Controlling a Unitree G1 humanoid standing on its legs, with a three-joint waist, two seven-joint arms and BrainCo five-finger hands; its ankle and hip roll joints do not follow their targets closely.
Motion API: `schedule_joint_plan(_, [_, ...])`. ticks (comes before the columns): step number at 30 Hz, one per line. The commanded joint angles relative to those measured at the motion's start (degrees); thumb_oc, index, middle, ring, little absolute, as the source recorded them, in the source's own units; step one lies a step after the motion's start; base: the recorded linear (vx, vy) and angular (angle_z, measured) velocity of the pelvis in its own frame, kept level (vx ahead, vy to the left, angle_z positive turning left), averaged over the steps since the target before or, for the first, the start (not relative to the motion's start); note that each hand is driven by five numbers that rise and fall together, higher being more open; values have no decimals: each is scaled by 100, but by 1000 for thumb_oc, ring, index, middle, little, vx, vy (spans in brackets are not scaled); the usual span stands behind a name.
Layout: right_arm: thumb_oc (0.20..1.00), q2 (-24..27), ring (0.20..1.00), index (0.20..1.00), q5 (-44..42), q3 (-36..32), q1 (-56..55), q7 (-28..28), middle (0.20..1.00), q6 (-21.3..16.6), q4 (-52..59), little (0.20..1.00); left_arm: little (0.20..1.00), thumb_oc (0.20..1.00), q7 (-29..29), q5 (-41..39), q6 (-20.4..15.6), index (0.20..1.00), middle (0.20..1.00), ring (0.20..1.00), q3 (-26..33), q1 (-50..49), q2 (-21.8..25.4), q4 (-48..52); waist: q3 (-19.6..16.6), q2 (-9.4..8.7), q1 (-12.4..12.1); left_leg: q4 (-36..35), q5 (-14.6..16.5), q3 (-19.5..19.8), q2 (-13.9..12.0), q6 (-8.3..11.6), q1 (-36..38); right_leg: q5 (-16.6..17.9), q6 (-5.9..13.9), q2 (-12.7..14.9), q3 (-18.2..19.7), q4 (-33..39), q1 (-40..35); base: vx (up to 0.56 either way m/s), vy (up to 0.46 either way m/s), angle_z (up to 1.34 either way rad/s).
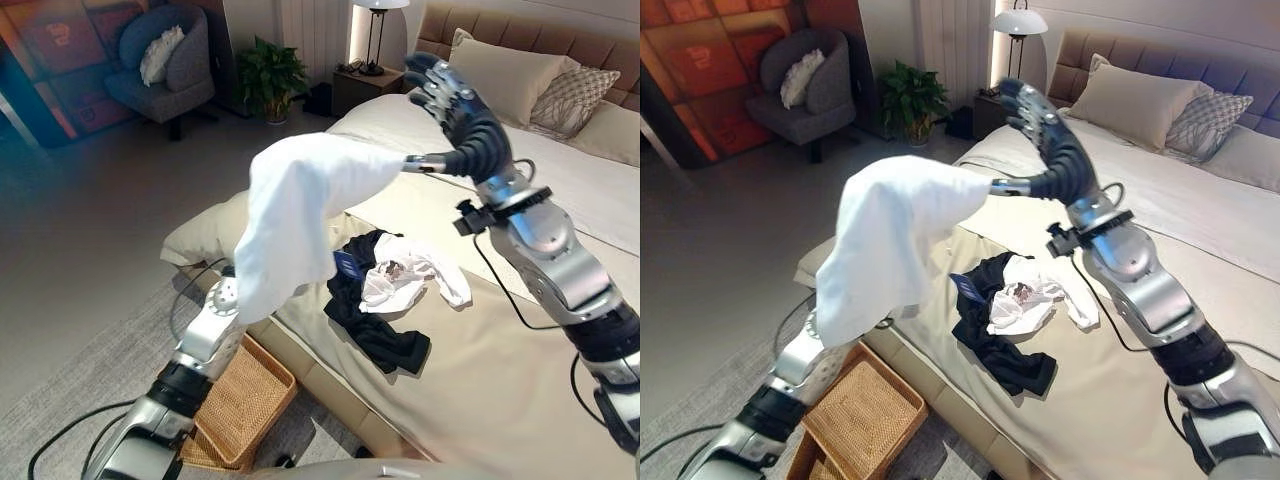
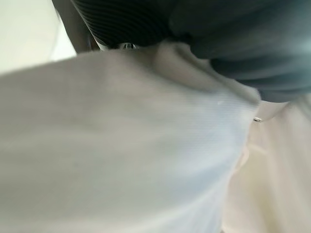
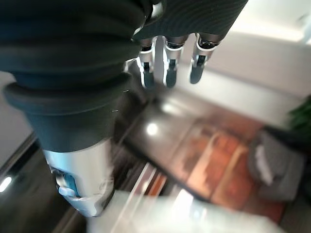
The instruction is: Pick up clothes into the bucket
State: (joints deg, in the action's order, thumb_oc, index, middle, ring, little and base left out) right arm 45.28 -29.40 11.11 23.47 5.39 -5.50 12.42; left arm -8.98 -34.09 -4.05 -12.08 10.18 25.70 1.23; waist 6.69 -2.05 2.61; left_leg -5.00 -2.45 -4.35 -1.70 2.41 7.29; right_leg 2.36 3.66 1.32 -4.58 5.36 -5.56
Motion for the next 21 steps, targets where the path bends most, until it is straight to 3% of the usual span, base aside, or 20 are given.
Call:
schedule_joint_plan(1, [1000,-208,1000,1000,109,-551,-259,-83,1000,-103,-96,1000,200,200,59,-214,-369,200,200,200,355,176,244,200,-99,-223,-48,390,484,533,176,-109,-143,-286,368,525,-476,-409,-68,0,0,0])
schedule_joint_plan(6, [1000,-650,1000,1000,512,-1019,-955,-76,1000,-43,-412,1000,200,200,43,-73,-470,200,200,200,951,-209,185,257,38,-186,-66,476,495,587,202,-124,-276,-349,342,543,-505,-532,43,-31,4,9])
schedule_joint_plan(10, [1000,-1222,1000,1000,1305,-1445,-1678,53,1000,23,-1000,1000,200,200,-70,153,-602,200,200,200,1678,-593,54,122,398,-93,-92,807,516,672,294,-175,-702,-440,278,609,-521,-936,457,-100,15,8])
schedule_joint_plan(15, [1000,-1481,1000,1000,1613,-1531,-1876,150,1000,19,-1523,1000,200,200,-150,246,-702,200,200,200,1942,-664,5,-20,637,-33,-80,1147,541,753,385,-218,-1165,-510,225,660,-504,-1356,950,-114,35,8])
schedule_joint_plan(17, [1000,-1754,1000,1000,1685,-1503,-1999,296,1000,-36,-2308,1000,200,200,-304,268,-812,200,200,200,2085,-619,-10,-220,1048,40,-68,1615,556,854,464,-277,-1729,-621,151,788,-516,-1949,1510,-206,95,8])
schedule_joint_plan(20, [1000,-1837,1000,1000,1799,-1466,-2046,347,1000,-80,-2637,1000,200,200,-376,295,-845,200,200,200,2122,-572,0,-332,1173,28,-59,1988,631,895,504,-292,-2121,-701,124,876,-512,-2249,1823,-126,42,19])
schedule_joint_plan(21, [1000,-1916,1000,1000,1876,-1422,-2116,385,1000,-106,-2927,1000,200,200,-486,344,-899,200,200,200,2136,-532,-7,-407,1373,12,-47,2314,723,914,521,-297,-2458,-752,101,935,-491,-2496,2119,-102,22,19])
